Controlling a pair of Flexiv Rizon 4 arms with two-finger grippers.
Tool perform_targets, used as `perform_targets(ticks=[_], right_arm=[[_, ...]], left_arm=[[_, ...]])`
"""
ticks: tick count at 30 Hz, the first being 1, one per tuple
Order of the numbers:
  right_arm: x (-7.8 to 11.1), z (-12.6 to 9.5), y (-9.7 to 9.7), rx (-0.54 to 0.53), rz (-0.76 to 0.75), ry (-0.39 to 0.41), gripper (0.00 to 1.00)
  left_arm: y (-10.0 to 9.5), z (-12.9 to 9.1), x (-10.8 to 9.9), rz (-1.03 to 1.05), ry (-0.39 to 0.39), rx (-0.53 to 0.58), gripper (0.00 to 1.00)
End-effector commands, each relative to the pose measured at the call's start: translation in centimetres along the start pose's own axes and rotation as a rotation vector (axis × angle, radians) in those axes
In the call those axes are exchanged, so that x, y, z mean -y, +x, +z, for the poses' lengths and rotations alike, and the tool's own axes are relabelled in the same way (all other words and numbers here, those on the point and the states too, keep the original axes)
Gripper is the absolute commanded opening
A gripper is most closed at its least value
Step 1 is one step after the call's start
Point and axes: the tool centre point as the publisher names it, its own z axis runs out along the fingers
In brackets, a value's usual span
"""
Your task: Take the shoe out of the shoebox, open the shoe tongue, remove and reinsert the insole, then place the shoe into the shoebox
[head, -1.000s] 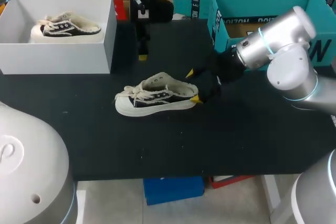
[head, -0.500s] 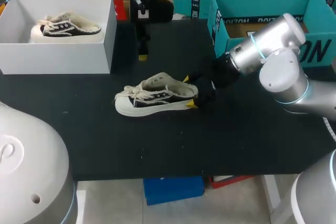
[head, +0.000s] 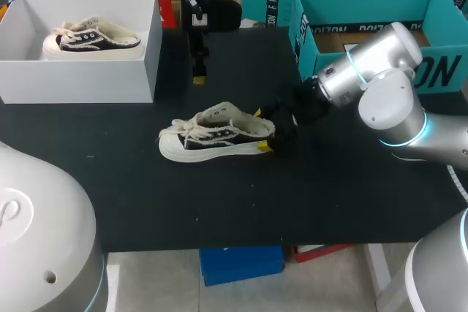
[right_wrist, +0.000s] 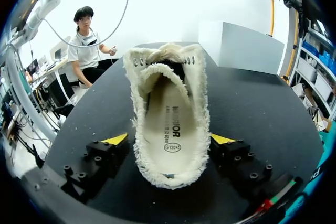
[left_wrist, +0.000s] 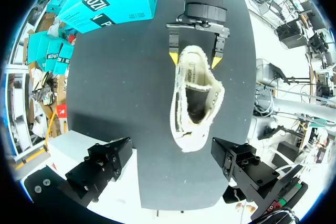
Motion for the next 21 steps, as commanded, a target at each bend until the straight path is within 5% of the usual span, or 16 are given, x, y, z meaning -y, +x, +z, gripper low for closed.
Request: perform_targets(ticks=[1,2,21], right_arm=[[0.4,1.2,0.5,-0.005,0.007,0.002,0.17],[0.4,1.2,0.6,-0.004,0.009,0.003,0.0],[0.5,0.3,3.3,0.032,0.042,0.023,0.0]], left_arm=[[-0.1,0.0,0.0,0.001,-0.001,0.0,1.0],[-0.1,0.0,0.0,0.001,-0.001,0.0,1.0],[-0.1,0.0,0.0,0.001,-0.001,0.0,1.0]])
